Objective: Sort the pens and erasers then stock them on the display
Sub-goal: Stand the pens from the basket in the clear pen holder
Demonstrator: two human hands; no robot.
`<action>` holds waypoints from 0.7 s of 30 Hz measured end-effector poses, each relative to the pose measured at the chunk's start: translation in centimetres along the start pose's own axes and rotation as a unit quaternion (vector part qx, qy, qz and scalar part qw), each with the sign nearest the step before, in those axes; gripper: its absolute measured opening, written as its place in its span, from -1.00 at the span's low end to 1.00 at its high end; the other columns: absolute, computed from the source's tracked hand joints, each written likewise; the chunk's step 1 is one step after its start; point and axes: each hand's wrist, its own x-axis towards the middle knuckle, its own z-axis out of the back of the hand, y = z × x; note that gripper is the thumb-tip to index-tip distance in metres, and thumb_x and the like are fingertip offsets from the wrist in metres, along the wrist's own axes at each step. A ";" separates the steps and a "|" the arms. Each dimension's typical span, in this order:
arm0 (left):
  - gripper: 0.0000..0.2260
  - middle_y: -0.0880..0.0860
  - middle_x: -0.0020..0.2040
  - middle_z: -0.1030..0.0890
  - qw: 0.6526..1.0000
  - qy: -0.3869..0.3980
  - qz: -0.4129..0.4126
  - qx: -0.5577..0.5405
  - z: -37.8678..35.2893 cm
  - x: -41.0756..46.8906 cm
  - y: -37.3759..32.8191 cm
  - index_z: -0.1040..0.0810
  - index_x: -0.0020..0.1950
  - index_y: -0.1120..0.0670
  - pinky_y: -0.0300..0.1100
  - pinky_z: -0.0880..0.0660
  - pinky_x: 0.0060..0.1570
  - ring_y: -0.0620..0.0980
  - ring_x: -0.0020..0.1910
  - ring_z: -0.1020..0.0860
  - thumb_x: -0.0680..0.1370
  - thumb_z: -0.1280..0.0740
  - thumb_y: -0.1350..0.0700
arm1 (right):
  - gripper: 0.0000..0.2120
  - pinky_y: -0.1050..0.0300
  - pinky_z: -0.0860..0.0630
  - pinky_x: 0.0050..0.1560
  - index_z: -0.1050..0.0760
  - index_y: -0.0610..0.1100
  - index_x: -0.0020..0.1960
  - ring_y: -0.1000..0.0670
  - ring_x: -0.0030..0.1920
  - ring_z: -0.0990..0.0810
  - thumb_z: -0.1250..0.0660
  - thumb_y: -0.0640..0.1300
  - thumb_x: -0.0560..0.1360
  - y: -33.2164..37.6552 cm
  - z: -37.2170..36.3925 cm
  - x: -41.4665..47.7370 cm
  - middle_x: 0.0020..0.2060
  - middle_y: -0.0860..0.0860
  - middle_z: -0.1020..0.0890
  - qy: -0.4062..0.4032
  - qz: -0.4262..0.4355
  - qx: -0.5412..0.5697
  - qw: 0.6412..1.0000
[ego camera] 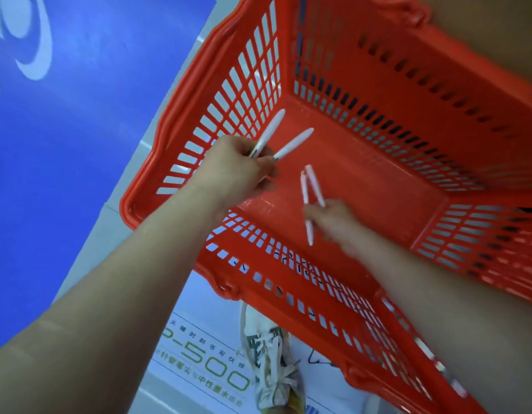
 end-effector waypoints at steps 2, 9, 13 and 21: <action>-0.92 0.09 -0.18 -0.66 0.995 0.004 0.033 -0.095 -0.3 -1.7 -0.1 -0.56 -0.12 0.12 -0.32 -0.48 -0.43 0.00 -0.27 -0.63 0.54 -0.30 0.24 | -0.86 0.34 -0.09 -0.55 -0.36 -0.10 -0.33 0.07 -0.55 -0.26 -0.17 -0.24 0.39 0.3 2.2 -1.9 -0.47 -0.06 -0.45 0.046 -0.067 0.207 0.975; -0.93 0.03 -0.24 -0.65 0.960 0.014 0.114 -0.254 -2.5 -12.2 -4.1 -0.57 -0.08 0.12 -0.32 -0.43 -0.40 -0.13 -0.41 -0.56 0.56 -0.30 0.23 | -0.89 0.38 0.02 -0.63 -0.42 -0.05 -0.18 0.16 -0.67 -0.10 -0.26 -0.04 0.49 5.8 7.2 -14.9 -0.66 0.10 -0.15 0.134 -0.003 0.402 0.906; -0.94 0.07 -0.17 -0.68 0.970 0.041 0.100 -0.216 -1.7 -19.2 -8.7 -0.59 -0.06 0.09 -0.26 -0.29 -0.42 -0.10 -0.48 -0.47 0.55 -0.32 0.17 | -0.84 0.37 -0.05 -0.65 -0.49 -0.08 -0.04 0.18 -0.64 -0.16 -0.31 0.01 0.49 8.9 10.0 -24.1 -0.54 0.07 -0.27 0.102 0.050 0.431 0.895; -0.73 0.15 -0.35 -0.47 0.986 0.055 0.020 -0.157 4.3 -33.8 -20.5 -0.60 -0.02 0.20 -0.41 -0.17 -0.60 -0.17 -0.61 -0.27 0.62 -0.18 0.07 | -0.79 0.33 -0.22 -0.64 -0.41 -0.08 -0.23 0.11 -0.56 -0.41 -0.24 -0.12 0.59 15.3 18.5 -43.8 -0.47 -0.01 -0.49 -0.093 0.101 0.400 0.906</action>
